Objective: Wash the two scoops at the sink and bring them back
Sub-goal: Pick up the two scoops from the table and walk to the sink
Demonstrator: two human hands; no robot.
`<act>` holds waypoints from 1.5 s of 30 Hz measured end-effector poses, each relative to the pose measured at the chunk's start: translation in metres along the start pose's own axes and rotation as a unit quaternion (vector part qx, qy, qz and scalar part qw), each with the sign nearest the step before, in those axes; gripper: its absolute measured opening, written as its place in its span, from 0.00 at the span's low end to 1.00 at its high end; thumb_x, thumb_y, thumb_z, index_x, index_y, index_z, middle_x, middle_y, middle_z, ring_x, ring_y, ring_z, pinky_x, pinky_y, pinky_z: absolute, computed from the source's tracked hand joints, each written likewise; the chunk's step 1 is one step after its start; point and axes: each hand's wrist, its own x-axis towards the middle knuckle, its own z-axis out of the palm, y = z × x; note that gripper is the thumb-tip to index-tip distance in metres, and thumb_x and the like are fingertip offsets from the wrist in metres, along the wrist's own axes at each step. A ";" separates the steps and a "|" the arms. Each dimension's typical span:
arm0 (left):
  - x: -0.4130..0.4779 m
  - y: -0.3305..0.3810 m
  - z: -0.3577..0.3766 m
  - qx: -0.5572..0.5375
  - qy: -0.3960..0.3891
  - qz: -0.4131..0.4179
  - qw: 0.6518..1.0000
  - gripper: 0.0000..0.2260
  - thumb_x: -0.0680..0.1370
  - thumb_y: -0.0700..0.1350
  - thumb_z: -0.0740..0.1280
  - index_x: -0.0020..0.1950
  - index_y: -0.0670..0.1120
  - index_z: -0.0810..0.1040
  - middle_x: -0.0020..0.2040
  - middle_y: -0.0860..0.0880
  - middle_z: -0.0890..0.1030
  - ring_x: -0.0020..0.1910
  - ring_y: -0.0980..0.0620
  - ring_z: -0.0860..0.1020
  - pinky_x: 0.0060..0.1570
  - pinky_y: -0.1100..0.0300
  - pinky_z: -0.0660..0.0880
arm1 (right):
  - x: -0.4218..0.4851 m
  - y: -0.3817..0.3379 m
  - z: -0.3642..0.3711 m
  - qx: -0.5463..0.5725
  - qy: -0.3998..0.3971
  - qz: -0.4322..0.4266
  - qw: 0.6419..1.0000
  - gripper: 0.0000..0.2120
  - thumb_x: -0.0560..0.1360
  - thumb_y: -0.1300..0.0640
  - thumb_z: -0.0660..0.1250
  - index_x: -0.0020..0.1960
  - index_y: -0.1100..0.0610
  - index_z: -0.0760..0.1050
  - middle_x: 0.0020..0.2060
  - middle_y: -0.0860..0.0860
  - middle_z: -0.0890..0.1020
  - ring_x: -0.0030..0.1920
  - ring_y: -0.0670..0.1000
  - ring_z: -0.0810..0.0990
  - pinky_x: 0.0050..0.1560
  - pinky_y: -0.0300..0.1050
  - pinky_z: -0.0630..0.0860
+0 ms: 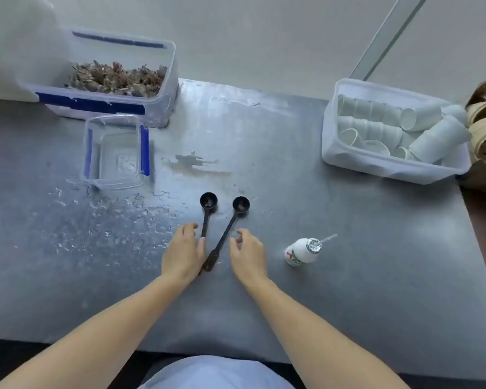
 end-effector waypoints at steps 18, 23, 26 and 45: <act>0.087 -0.032 -0.002 -0.220 -0.213 -0.118 0.945 0.05 0.72 0.47 0.76 0.43 0.46 0.84 0.33 0.48 0.86 0.30 0.51 0.85 0.35 0.58 0.83 | 0.046 -0.013 0.009 0.224 -0.056 0.227 0.946 0.04 0.75 0.60 0.71 0.44 0.55 0.77 0.37 0.53 0.80 0.32 0.51 0.80 0.28 0.43 0.77; 0.081 -0.031 -0.015 -0.265 -0.349 -0.135 0.888 0.08 0.74 0.43 0.74 0.42 0.39 0.81 0.39 0.41 0.85 0.36 0.44 0.85 0.39 0.49 0.84 | 0.009 0.000 -0.013 0.265 -0.086 0.225 0.934 0.03 0.75 0.62 0.70 0.45 0.57 0.77 0.36 0.53 0.79 0.30 0.49 0.78 0.29 0.42 0.78; 0.067 -0.023 -0.021 -0.241 -0.423 -0.098 0.868 0.09 0.75 0.42 0.73 0.43 0.37 0.78 0.42 0.39 0.85 0.41 0.39 0.86 0.44 0.44 0.83 | -0.019 0.014 -0.020 0.283 -0.070 0.233 0.928 0.02 0.76 0.62 0.70 0.46 0.57 0.77 0.39 0.55 0.80 0.33 0.51 0.78 0.33 0.45 0.79; -0.178 0.025 0.009 -0.015 -0.600 0.155 0.785 0.03 0.77 0.35 0.69 0.47 0.36 0.76 0.39 0.38 0.81 0.34 0.41 0.82 0.37 0.49 0.83 | -0.351 0.099 0.073 0.550 0.245 0.329 0.727 0.07 0.76 0.59 0.71 0.53 0.59 0.81 0.44 0.56 0.85 0.40 0.51 0.83 0.36 0.41 0.79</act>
